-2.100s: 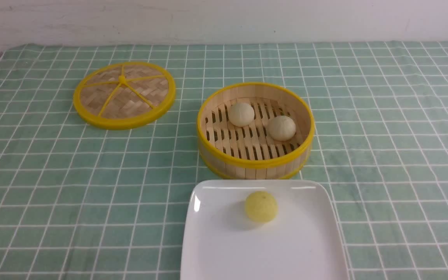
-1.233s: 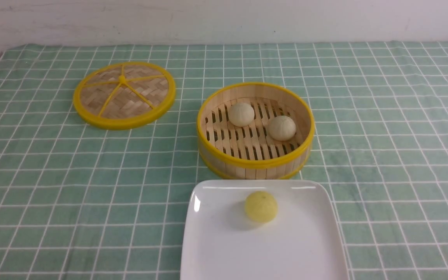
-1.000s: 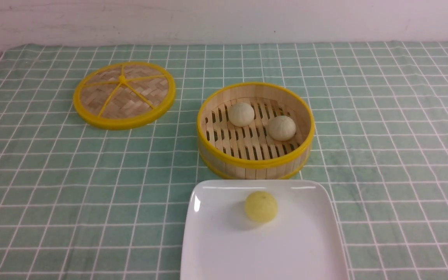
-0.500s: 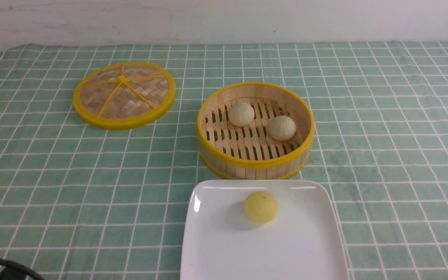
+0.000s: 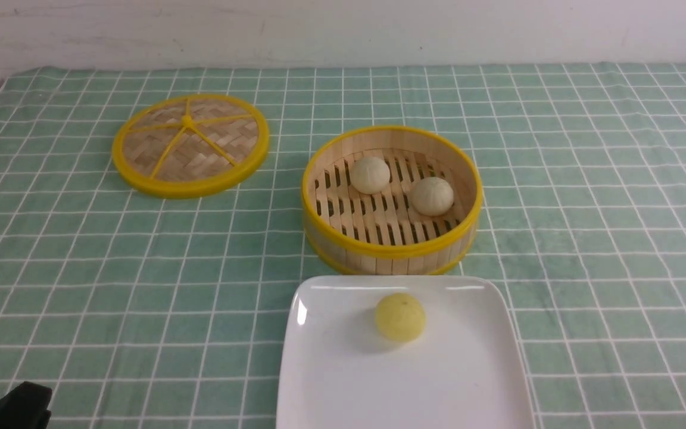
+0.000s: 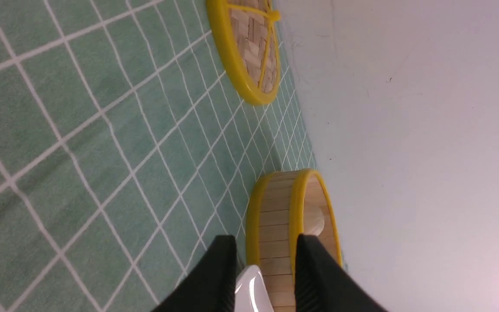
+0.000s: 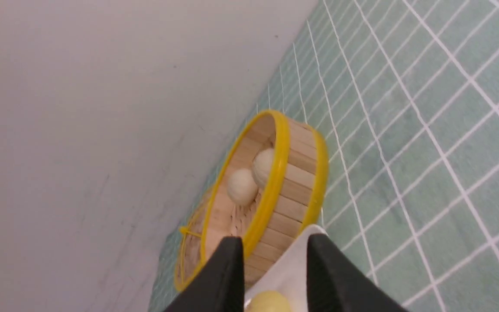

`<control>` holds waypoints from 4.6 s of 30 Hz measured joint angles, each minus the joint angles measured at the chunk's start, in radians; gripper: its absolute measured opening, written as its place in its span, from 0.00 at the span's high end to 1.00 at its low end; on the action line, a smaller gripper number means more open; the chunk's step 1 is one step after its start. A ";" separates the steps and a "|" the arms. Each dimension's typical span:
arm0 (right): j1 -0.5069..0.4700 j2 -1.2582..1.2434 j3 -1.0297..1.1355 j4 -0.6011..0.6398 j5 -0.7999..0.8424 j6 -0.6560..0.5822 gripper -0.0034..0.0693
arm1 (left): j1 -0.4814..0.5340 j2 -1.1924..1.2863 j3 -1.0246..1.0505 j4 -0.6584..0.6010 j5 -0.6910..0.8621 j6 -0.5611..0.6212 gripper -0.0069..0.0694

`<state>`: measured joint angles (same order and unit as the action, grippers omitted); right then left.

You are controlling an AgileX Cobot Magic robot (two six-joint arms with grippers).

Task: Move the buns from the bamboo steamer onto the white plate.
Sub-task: 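Reach toward a bun in the bamboo steamer with the right gripper, then move the steamed bun from the bamboo steamer onto the white plate with the right gripper, then reach into the bamboo steamer and grasp a bun with the left gripper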

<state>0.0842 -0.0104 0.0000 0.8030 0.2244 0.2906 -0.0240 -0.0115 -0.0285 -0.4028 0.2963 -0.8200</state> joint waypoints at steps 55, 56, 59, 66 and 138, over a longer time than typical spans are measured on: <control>0.350 2.310 -2.099 -0.735 0.900 -0.272 0.88 | 0.000 0.925 -0.516 0.020 0.593 0.725 0.87; 0.350 2.299 -2.099 -0.710 0.932 -0.303 0.91 | 0.000 0.925 -0.516 0.020 0.592 0.725 0.87; 0.350 2.255 -2.095 -0.668 0.985 -0.368 0.93 | 0.000 0.925 -0.516 0.021 0.587 0.725 0.87; 0.350 1.962 -1.933 -0.634 1.001 -0.376 0.93 | 0.000 0.925 -0.516 0.029 0.579 0.725 0.87; 0.369 0.775 -0.625 -0.573 0.670 -0.541 0.96 | -0.511 2.399 -2.201 0.422 0.689 0.691 0.43</control>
<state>0.4535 0.7649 -0.6245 0.2300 0.8945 -0.2506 -0.5351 2.3877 -2.2294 0.0195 0.9856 -0.1287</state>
